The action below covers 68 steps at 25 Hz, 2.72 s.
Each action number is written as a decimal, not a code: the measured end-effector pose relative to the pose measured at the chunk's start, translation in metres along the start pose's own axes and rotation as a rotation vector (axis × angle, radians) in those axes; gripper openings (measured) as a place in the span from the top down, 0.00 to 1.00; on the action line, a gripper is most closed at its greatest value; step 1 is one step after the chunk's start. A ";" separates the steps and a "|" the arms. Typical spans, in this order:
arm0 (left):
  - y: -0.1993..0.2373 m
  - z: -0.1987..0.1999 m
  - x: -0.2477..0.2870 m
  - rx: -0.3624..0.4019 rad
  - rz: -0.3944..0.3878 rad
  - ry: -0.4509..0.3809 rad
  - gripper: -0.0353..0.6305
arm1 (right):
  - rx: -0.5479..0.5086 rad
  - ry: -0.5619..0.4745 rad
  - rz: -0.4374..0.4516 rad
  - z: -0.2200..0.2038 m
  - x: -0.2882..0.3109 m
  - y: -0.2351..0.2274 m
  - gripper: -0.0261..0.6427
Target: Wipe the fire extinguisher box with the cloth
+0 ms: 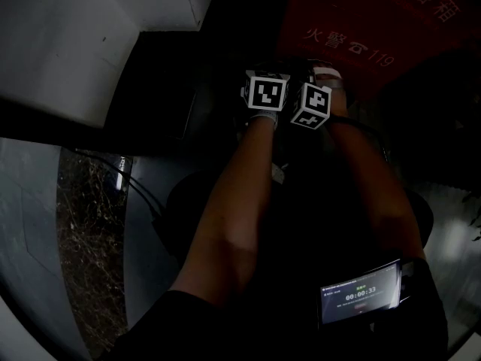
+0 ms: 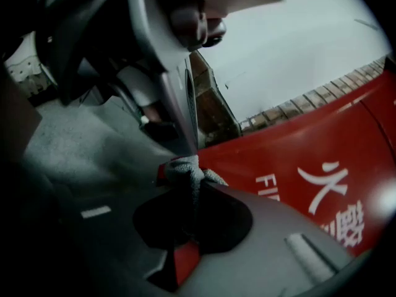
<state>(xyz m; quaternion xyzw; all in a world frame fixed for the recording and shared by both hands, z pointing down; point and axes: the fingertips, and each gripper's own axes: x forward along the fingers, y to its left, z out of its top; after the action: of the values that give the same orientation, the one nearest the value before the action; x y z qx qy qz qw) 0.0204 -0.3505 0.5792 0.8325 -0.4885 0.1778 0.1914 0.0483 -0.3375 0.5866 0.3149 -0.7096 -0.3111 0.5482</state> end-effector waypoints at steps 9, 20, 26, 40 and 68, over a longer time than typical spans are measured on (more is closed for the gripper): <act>-0.057 0.013 0.001 0.074 -0.132 -0.043 0.94 | 0.018 0.107 0.012 -0.069 -0.020 0.007 0.92; -0.136 0.003 0.015 0.273 -0.298 -0.017 0.94 | 0.099 0.205 0.009 -0.141 -0.046 0.008 0.92; -0.146 -0.001 0.015 0.322 -0.317 -0.007 0.94 | 0.204 0.268 0.016 -0.177 -0.055 0.014 0.92; -0.129 -0.004 0.010 0.278 -0.282 0.009 0.94 | 0.338 0.441 -0.017 -0.254 -0.088 0.014 0.92; 0.000 -0.030 -0.001 -0.158 0.014 0.106 0.94 | 0.036 -0.036 0.098 -0.004 0.010 0.038 0.92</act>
<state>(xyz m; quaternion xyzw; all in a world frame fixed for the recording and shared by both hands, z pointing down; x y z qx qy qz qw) 0.0171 -0.3350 0.6050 0.8008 -0.4960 0.1840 0.2809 0.0459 -0.3223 0.6231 0.2838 -0.7394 -0.2765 0.5443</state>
